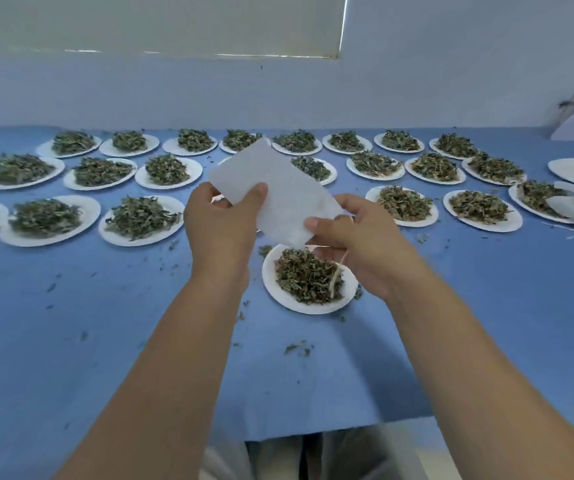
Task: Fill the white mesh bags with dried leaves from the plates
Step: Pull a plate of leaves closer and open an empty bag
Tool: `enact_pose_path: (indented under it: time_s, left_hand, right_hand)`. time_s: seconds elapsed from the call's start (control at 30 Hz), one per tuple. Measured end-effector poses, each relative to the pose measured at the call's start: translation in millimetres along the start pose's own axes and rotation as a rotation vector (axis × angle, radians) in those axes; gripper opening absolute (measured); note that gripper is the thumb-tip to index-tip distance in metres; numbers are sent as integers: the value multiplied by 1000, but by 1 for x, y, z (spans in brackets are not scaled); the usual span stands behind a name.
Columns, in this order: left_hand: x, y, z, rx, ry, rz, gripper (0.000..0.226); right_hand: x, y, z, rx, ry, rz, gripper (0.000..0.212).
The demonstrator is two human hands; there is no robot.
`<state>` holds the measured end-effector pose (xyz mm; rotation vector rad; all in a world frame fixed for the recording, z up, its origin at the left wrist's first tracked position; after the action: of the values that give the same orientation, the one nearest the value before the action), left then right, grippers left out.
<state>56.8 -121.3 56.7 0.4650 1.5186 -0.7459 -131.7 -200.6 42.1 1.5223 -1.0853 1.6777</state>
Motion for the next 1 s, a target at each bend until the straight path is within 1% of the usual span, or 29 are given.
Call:
enact_pose_path:
  time_s: [0.03,0.07,0.1,0.13,0.17,0.2,0.23,0.27,0.3,0.33,0.37,0.47,0.5,0.6,0.67,0.7,0.77,0.83,0.9,0.93,0.97,1.0]
  left_hand:
    - [-2,15,0,-57,-7,49,48]
    - [-10,31,-1,-121,-87,184,59]
    - [-30,40,-7,-163,-265,423,71]
    - [-51,35,-17,-132,-517,694,82]
    - [-62,18,-30,-5,-759,914,90]
    - [-60,-2,-42,189,-925,1048,94]
    - [-50,-14,-50,383,-966,1111,94]
    - [-40,-19,-53,506,-929,1128,93]
    - [-31,-19,-52,549,-871,1133,93]
    - [-27,-15,-51,526,-814,1132,92]
    - [-26,-8,-49,456,-777,1120,88]
    - [-35,21,-46,201,-758,1031,53]
    - [-34,30,-41,159,-700,958,46]
    - [-24,49,-29,159,-455,691,47]
    - [-23,56,-26,172,-391,612,48]
    - [-23,60,-24,166,-378,606,49]
    - [-25,70,-20,132,-376,633,44]
    - [-26,78,-14,98,-387,667,29]
    - [-30,88,-11,51,-428,658,15]
    - [-31,89,-11,55,-451,652,17]
    - [-32,87,-12,87,-471,660,24]
    - [-33,82,-15,131,-495,683,32]
  right_hand:
    - [0,-5,3,-39,14,-12,21]
    - [1,-10,7,-61,32,-64,17]
    - [2,-16,11,-63,46,-122,14]
    - [3,-25,14,-51,57,-160,19]
    - [4,-34,17,-35,70,-184,26]
    - [6,-44,18,-19,92,-209,31]
    - [10,-53,19,-9,121,-244,31]
    - [12,-60,20,-3,146,-279,26]
    - [13,-66,21,-3,158,-307,20]
    - [12,-71,22,-11,161,-327,17]
    - [11,-75,24,-19,158,-341,18]
    - [0,-86,26,-18,119,-329,29]
    - [-2,-90,26,-13,113,-316,35]
    - [-9,-97,26,0,70,-254,52]
    - [-13,-104,27,48,23,-253,60]
    - [-16,-109,27,83,-1,-260,59]
    - [-19,-114,29,140,-32,-250,43]
    - [-21,-115,31,162,-62,-200,22]
    - [-24,-115,33,152,-102,-207,10]
    - [-23,-114,34,127,-106,-250,6]
    - [-21,-115,35,102,-93,-309,3]
    - [-18,-117,35,88,-68,-367,4]
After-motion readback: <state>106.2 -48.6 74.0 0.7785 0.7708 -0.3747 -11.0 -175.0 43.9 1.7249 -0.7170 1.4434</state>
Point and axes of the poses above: each hand's wrist, its own z-axis towards the middle knuckle, its own y-axis out of the back of the hand, x = y × z, the point moved 10 cm from there along z, towards the middle knuckle, and after that the axes turned 5 degrees about z, right-handed, at the moved point
